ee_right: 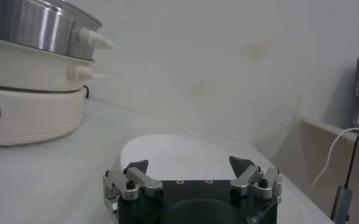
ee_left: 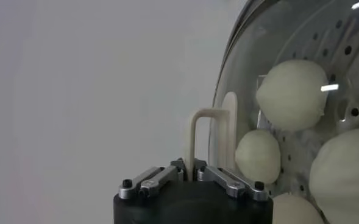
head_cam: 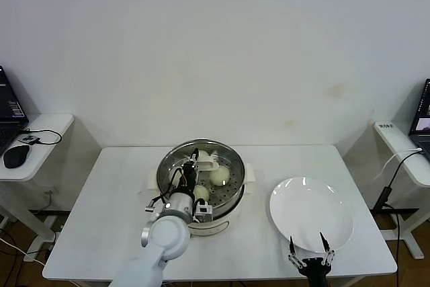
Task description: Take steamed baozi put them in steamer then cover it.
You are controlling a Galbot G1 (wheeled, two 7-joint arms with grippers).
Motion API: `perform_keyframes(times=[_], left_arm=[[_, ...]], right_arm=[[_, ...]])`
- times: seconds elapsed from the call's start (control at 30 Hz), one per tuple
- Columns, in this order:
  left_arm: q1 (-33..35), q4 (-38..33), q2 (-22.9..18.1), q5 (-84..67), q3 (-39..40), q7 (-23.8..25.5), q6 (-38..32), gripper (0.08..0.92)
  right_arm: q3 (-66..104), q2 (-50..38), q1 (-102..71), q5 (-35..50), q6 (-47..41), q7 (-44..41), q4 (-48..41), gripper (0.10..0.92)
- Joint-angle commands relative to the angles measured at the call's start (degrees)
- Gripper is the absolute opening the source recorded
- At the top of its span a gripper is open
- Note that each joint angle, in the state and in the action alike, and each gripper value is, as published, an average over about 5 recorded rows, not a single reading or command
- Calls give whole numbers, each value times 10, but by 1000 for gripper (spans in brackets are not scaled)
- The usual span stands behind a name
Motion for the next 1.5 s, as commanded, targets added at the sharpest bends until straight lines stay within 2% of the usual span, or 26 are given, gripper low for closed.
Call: perform_keyframes(times=[0.03, 0.77, 0.93, 1.13, 1.33, 1.5], left_arm=[[-5, 1, 0, -4, 0, 0, -1, 149], [11, -10, -8, 2, -8, -8, -17, 162], [33, -42, 4, -8, -17, -13, -16, 284], [105, -122, 42, -62, -49, -42, -20, 457], [224, -223, 94, -223, -117, -87, -56, 630], [341, -273, 126, -399, -192, -146, -97, 765]], right_arm=[[-1, 0, 0, -1, 0, 0, -1, 823], [-4, 0, -1, -6, 1, 0, -2, 823], [-6, 0, -1, -6, 0, 0, -3, 823], [-7, 0, -1, -6, -1, 0, -4, 823], [-8, -1, -3, -4, -1, -2, -4, 823], [-8, -2, -7, -2, -2, -4, 0, 823]])
